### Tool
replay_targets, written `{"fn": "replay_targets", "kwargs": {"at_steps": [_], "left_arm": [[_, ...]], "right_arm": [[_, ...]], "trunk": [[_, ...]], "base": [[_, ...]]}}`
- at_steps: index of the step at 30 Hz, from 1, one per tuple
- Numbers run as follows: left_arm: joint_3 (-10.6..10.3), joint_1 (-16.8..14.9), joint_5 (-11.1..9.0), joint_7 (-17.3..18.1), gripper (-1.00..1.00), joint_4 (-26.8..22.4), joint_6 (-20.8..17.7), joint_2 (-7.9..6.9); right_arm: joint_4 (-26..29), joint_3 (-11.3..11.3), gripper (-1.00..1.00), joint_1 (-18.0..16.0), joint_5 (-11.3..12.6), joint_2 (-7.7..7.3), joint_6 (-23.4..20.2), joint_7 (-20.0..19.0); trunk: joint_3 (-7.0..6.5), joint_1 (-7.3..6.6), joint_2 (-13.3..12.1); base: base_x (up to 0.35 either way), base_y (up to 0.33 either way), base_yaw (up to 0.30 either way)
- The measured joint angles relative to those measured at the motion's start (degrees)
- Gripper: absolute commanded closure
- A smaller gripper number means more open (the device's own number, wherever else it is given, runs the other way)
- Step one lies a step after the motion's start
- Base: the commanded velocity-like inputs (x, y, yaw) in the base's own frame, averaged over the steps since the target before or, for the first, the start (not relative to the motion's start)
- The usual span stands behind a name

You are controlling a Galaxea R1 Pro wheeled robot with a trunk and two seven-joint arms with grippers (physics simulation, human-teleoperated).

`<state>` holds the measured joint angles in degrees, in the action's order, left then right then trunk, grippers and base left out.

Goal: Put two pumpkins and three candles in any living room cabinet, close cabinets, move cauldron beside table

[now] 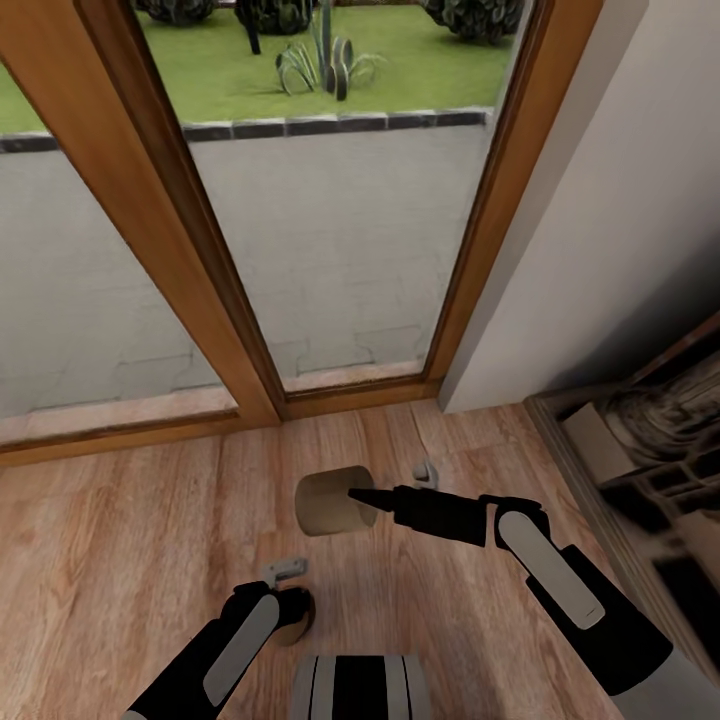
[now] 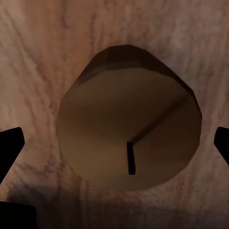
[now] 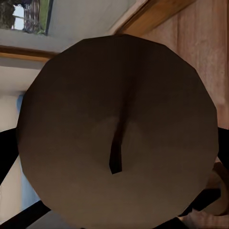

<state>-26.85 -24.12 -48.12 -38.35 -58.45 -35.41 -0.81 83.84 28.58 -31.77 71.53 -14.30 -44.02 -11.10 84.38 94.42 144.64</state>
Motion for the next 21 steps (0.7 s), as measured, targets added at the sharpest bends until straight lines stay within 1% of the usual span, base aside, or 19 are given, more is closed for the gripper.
{"fn": "replay_targets", "kwargs": {"at_steps": [3, 6, 10, 14, 17, 21], "left_arm": [[0.0, 0.0, -0.01, -0.01, -1.0, 0.0, 0.49, 0.0], [-0.25, 0.0, -0.04, -0.01, -1.0, -0.01, 0.97, 0.0], [-1.85, 0.0, -0.04, -0.02, -1.0, -0.08, 1.72, -0.04], [-2.89, 0.0, -0.06, -0.04, -1.0, -0.1, 3.09, -0.08], [-3.54, 0.0, -0.07, -0.05, -1.0, -0.09, 3.46, -0.09], [-3.73, 0.0, -0.05, -0.05, -1.0, -0.09, 3.59, -0.11]], "right_arm": [[-0.05, 0.02, 1.0, 0.0, 0.01, 0.0, 0.0, 0.0], [-0.18, 0.01, 1.0, 0.0, 0.04, 0.01, -0.01, -0.01], [-0.32, 0.01, 1.0, 0.0, 0.03, 0.01, -0.01, -0.01], [-0.36, 0.02, 1.0, 0.0, 0.03, 0.01, -0.01, 0.02], [-0.42, 0.02, 1.0, 0.0, -0.06, 0.01, 0.0, 0.03], [-0.43, 0.02, 1.0, 0.0, -0.07, 0.01, 0.0, 0.07]], "trunk": [[0.66, 0.08, 0.04], [0.67, 0.07, 0.04], [0.67, 0.07, 0.04], [0.67, 0.07, 0.04], [1.33, 0.15, 0.08], [2.22, 0.26, 0.13]], "base": [[0.0, 0.0, 0.0], [0.0, 0.0, 0.0], [0.0, 0.0, 0.0], [0.0, 0.0, 0.0], [0.0, 0.0, 0.0], [0.0, 0.0, 0.0]]}}
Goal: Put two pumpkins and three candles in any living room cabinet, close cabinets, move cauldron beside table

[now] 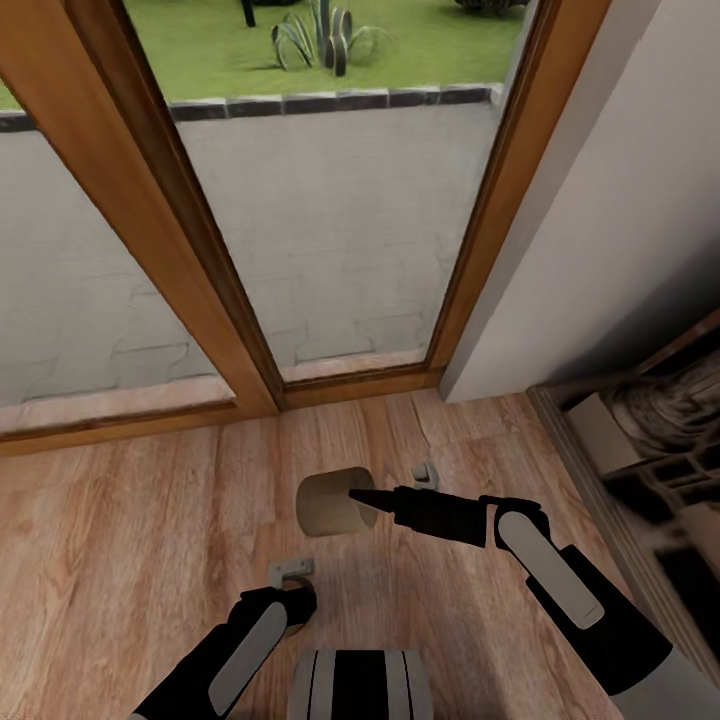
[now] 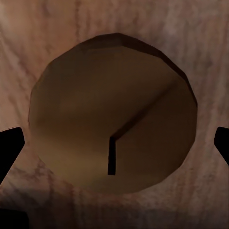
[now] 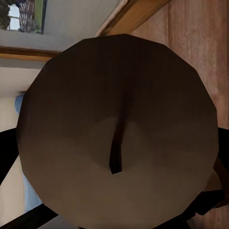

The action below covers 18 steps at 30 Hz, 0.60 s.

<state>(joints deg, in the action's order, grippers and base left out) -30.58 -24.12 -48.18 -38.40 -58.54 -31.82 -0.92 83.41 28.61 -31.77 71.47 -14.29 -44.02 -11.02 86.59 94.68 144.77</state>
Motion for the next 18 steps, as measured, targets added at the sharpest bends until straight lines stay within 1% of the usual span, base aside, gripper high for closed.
{"fn": "replay_targets", "kwargs": {"at_steps": [9, 14, 18], "left_arm": [[0.23, 0.0, 0.07, 0.0, -1.0, 0.0, 0.24, -0.07], [0.31, 0.0, 0.05, -0.02, -1.0, 0.0, 1.57, -0.07], [0.13, 0.0, 0.03, -0.02, -1.0, 0.0, 2.09, -0.07]], "right_arm": [[-0.01, -0.01, 1.0, 0.0, 0.11, 0.0, -0.01, 0.07], [0.0, 0.0, 1.0, 0.0, 0.1, 0.0, 0.01, 0.15], [-0.04, 0.0, 1.0, 0.0, 0.01, 0.0, 0.0, 0.2]], "trunk": [[0.01, 0.0, 0.0], [0.01, 0.0, 0.0], [0.89, 0.1, 0.05]], "base": [[0.0, 0.0, 0.0], [0.0, 0.0, 0.0], [0.0, 0.0, 0.0]]}}
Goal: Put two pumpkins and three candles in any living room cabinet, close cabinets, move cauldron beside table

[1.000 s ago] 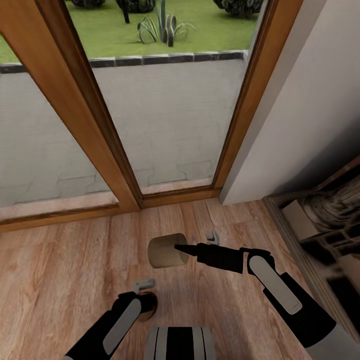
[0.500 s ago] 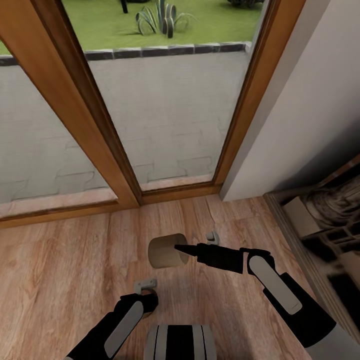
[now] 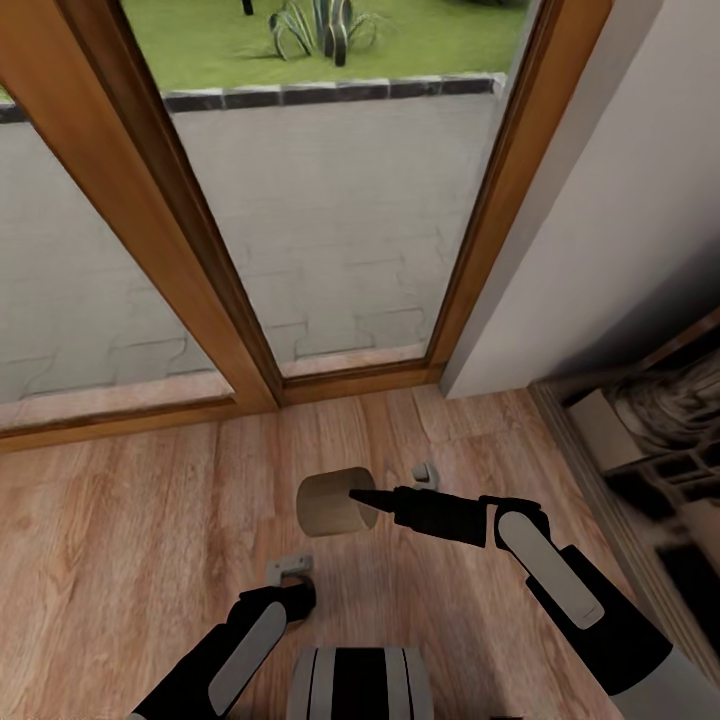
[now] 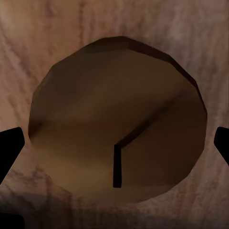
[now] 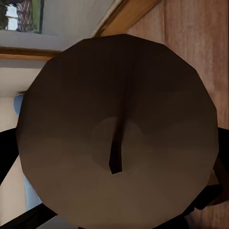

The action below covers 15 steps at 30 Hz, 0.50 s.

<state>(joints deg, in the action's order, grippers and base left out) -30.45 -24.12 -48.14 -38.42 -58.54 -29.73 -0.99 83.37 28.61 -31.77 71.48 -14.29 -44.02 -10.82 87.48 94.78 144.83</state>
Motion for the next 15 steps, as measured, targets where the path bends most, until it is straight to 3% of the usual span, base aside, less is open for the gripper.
{"fn": "replay_targets", "kwargs": {"at_steps": [15], "left_arm": [[-0.19, 0.0, 0.09, 0.0, -1.0, 0.0, 0.4, -0.01]], "right_arm": [[-0.05, 0.0, 1.0, 0.0, 0.09, 0.0, 0.02, 0.07]], "trunk": [[0.45, 0.05, 0.03]], "base": [[0.0, 0.0, 0.0]]}}
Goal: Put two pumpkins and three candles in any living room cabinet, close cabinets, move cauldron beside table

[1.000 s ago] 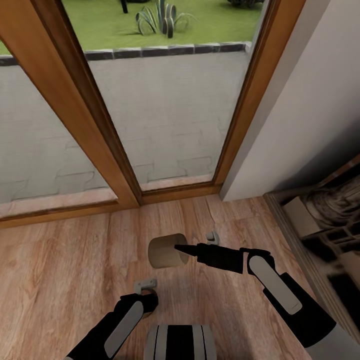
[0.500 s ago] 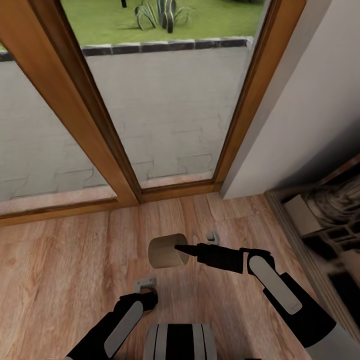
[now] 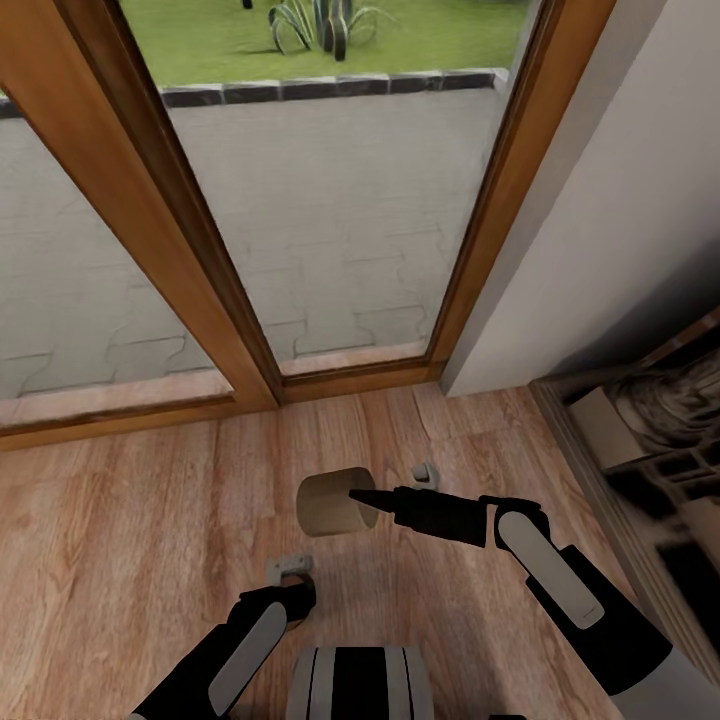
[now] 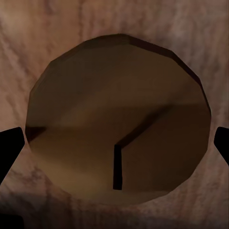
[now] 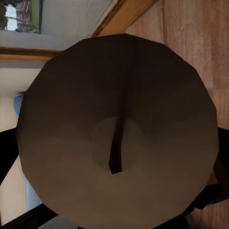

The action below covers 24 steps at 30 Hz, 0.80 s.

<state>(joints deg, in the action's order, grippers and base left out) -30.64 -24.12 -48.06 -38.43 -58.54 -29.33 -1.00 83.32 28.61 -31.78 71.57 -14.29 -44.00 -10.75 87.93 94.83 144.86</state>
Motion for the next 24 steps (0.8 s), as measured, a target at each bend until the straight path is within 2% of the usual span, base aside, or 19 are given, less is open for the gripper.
{"fn": "replay_targets", "kwargs": {"at_steps": [17, 18, 24], "left_arm": [[-0.01, 0.0, 0.0, 0.0, -1.0, -0.06, 0.05, -0.05], [0.04, 0.0, 0.0, 0.0, 1.0, -0.1, 0.06, -0.05], [0.57, 0.0, -0.5, -0.01, 1.0, -0.16, 0.09, -0.05]], "right_arm": [[0.0, 0.0, 1.0, 0.0, 0.01, 0.0, 0.0, -0.01], [0.0, -0.02, 1.0, 0.0, 0.01, 0.0, -0.01, -0.01], [0.0, -0.01, 1.0, 0.0, 0.01, 0.0, 0.04, 0.02]], "trunk": [[0.0, 0.0, 0.0], [0.0, 0.0, 0.0], [0.0, -0.01, 0.0]], "base": [[0.0, 0.0, 0.0], [0.0, 0.0, 0.0], [0.0, 0.0, 0.0]]}}
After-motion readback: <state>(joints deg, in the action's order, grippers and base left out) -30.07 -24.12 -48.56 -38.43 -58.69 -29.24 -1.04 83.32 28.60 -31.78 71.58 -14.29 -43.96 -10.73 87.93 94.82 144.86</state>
